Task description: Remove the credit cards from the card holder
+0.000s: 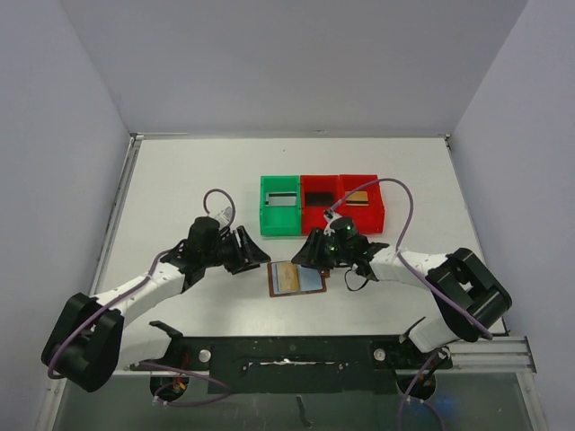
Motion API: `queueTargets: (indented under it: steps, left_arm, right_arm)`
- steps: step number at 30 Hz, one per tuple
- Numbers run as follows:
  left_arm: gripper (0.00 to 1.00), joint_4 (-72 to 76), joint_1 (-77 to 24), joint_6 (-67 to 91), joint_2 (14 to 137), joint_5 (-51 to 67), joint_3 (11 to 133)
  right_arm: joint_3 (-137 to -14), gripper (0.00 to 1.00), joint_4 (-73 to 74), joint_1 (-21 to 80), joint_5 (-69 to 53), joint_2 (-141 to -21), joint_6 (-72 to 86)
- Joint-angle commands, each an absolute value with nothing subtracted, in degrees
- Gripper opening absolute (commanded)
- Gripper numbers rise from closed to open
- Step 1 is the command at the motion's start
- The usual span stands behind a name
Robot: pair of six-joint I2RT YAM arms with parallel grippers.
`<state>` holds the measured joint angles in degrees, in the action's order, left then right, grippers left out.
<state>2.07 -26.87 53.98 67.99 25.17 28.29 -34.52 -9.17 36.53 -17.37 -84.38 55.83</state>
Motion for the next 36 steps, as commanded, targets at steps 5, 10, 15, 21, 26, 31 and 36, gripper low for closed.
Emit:
queueTargets:
  steps: [5,10,15,21,26,31,36]
  left_arm:
    - [0.45,6.6,-31.2,54.8,69.9,21.5,31.6]
    - [0.39,6.9,-32.7,54.5,71.8,21.2,32.7]
    - [0.36,6.8,-34.3,54.1,74.2,20.7,34.1]
    - [0.35,6.7,-35.9,54.0,76.3,19.7,34.5]
    - [0.35,6.2,-36.9,53.3,78.2,19.1,34.9]
    - [0.34,5.7,-37.6,52.6,79.8,18.2,35.1]
    - [0.33,3.2,-38.9,51.2,81.5,15.8,36.1]
  right_arm:
    - [-35.8,0.38,-14.3,37.7,-17.9,-86.7,58.1]
    - [-34.0,0.34,-16.2,37.7,-17.9,-87.6,59.4]
    - [-33.1,0.33,-17.7,37.6,-18.7,-88.8,59.9]
    - [-32.3,0.31,-18.7,37.6,-18.9,-90.2,60.5]
    - [-31.6,0.30,-19.6,37.6,-19.4,-91.0,60.8]
    - [-29.6,0.28,-22.9,37.6,-20.7,-91.2,62.1]
    - [-29.1,0.28,-24.5,37.6,-21.9,-91.7,62.6]
